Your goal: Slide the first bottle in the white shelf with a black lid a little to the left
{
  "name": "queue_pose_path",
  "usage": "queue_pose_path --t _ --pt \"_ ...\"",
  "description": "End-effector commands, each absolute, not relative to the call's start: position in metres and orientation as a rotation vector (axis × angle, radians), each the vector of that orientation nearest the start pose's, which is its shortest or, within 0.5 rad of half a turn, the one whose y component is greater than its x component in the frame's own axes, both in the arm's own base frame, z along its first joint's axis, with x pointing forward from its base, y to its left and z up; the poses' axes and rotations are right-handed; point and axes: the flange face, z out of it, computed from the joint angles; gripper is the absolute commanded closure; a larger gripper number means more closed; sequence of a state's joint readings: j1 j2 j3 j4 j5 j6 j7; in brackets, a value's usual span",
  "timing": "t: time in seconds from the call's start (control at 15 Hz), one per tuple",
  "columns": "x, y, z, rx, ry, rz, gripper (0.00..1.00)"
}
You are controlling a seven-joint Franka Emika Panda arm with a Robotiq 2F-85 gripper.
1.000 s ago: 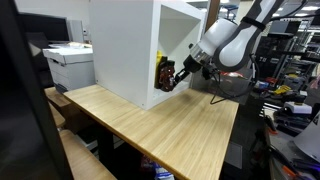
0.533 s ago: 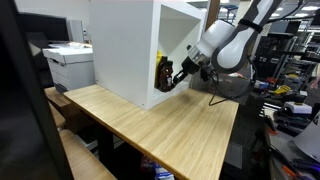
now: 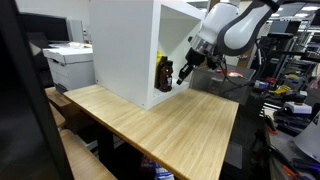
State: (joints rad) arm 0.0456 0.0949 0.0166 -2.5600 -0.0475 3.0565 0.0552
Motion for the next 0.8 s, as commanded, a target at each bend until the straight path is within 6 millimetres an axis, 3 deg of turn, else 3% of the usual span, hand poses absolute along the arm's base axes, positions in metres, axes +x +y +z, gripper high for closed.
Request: queue_pose_path --t 0.0,0.2,0.33,0.4,0.53,0.73 --pt "0.454 0.03 0.316 -3.121 -0.085 -0.493 0.98" --pt "0.436 0.031 0.345 -3.144 -0.108 -0.398 0.98" --pt "0.414 0.04 0.367 -3.135 -0.162 -0.246 0.97" --pt "0.405 0.042 0.374 -3.116 -0.182 -0.183 0.72" --pt "0.377 0.046 0.406 -3.068 -0.277 -0.121 0.53" --pt "0.354 0.043 0.429 -3.087 -0.284 -0.009 0.33"
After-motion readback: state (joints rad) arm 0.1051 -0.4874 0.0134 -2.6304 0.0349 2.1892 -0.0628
